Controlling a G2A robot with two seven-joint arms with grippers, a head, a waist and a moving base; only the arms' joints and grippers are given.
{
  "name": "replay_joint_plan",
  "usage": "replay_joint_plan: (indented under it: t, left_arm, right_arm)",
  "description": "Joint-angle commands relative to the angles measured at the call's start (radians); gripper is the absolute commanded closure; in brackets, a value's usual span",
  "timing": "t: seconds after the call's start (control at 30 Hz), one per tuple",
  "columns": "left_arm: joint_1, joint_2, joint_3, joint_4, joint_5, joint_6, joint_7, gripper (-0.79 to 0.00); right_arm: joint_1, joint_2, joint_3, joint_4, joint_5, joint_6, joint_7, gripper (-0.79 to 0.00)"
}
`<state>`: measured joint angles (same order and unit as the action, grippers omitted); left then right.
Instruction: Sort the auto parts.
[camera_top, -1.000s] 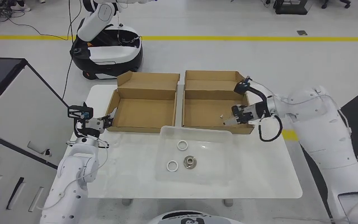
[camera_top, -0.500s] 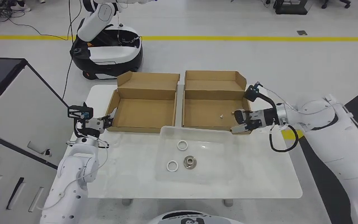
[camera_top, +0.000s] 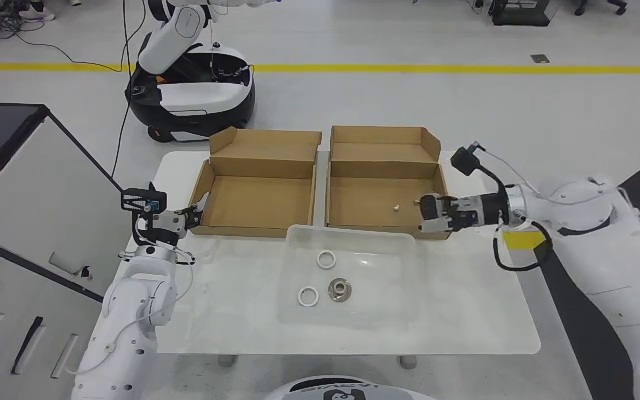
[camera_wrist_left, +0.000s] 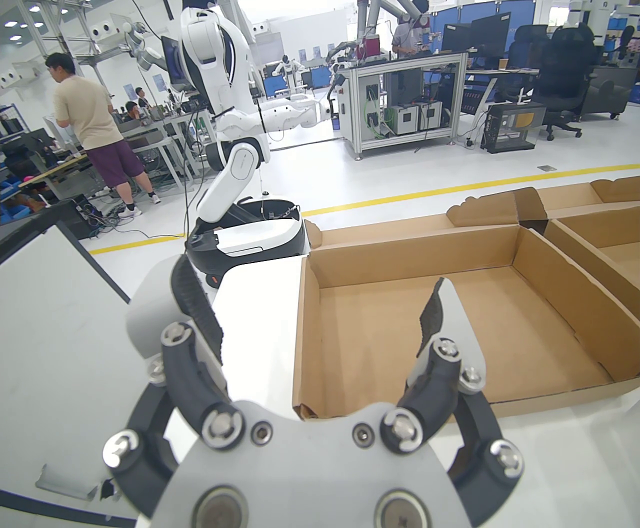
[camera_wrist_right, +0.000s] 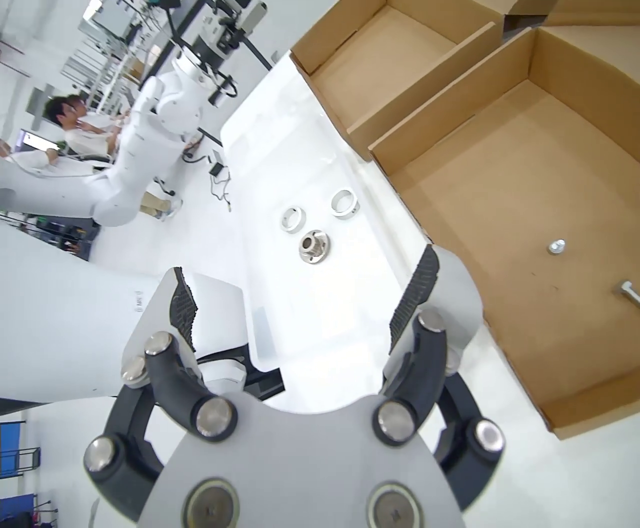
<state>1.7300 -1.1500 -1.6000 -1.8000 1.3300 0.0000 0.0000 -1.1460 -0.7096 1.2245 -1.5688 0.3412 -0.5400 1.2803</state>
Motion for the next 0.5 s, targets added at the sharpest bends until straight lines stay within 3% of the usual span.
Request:
replay_joint_plan:
  t: [0.0,0.27,0.47]
  left_arm:
    - [0.0,0.0,0.0,0.0,0.0,0.0,0.0,-0.785]
    - [0.0,0.0,0.0,0.0,0.0,0.0,0.0,-0.785]
    - [0.0,0.0,0.0,0.0,0.0,0.0,0.0,-0.785]
  right_arm:
    - [-0.017,0.013,0.012,-0.002,0.081,0.013,0.013,-0.785]
    - [-0.072,0.066,0.089,0.018,0.283,0.053,0.053,-0.785]
    - [-0.117,0.096,0.133,0.029,0.33,0.05,0.051,-0.785]
